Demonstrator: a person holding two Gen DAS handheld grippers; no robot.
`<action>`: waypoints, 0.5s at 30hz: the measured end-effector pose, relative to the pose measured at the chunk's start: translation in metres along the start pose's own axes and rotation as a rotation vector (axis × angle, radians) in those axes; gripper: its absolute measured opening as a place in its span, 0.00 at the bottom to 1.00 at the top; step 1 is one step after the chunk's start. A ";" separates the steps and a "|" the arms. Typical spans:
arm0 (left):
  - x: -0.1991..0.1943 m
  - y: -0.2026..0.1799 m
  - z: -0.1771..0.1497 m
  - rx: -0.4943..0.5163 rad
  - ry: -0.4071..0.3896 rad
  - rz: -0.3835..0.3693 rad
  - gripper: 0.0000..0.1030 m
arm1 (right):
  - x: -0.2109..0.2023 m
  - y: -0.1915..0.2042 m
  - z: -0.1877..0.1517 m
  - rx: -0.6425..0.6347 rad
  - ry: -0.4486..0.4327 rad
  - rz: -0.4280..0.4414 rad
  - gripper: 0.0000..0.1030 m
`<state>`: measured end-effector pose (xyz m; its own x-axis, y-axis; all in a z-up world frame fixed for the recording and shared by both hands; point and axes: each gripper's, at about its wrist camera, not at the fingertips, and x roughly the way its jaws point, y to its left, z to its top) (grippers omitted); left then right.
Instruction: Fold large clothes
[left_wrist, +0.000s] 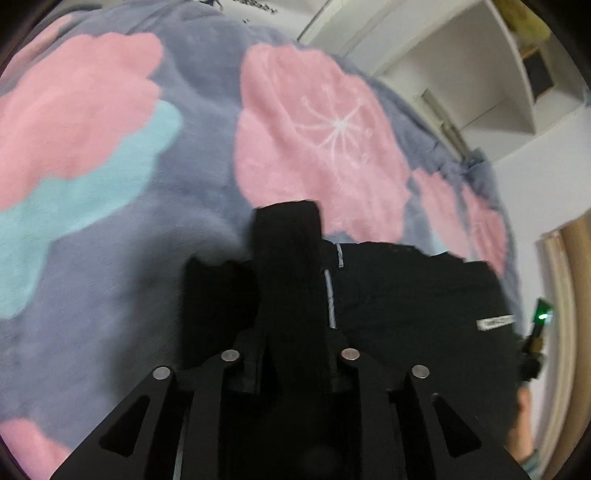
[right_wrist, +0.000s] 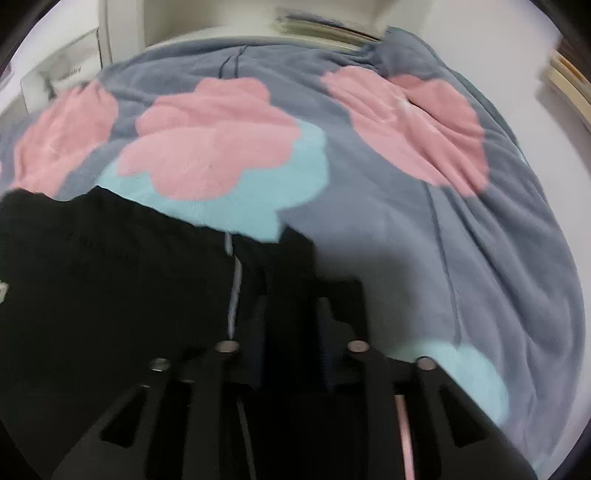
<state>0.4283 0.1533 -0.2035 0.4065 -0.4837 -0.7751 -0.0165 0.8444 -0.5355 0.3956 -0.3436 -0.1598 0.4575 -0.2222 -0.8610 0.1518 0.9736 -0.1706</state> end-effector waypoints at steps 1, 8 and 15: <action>-0.021 0.009 -0.002 -0.026 -0.019 -0.027 0.30 | -0.017 -0.009 -0.008 0.045 -0.015 0.024 0.63; -0.159 0.026 -0.044 -0.017 -0.253 0.005 0.57 | -0.141 -0.027 -0.083 0.141 -0.222 0.226 0.74; -0.163 -0.092 -0.111 0.206 -0.236 -0.132 0.57 | -0.199 0.063 -0.086 0.002 -0.268 0.420 0.74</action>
<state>0.2621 0.1289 -0.0649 0.5932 -0.5456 -0.5919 0.2258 0.8185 -0.5282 0.2388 -0.2335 -0.0400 0.6884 0.1831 -0.7018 -0.0923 0.9819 0.1655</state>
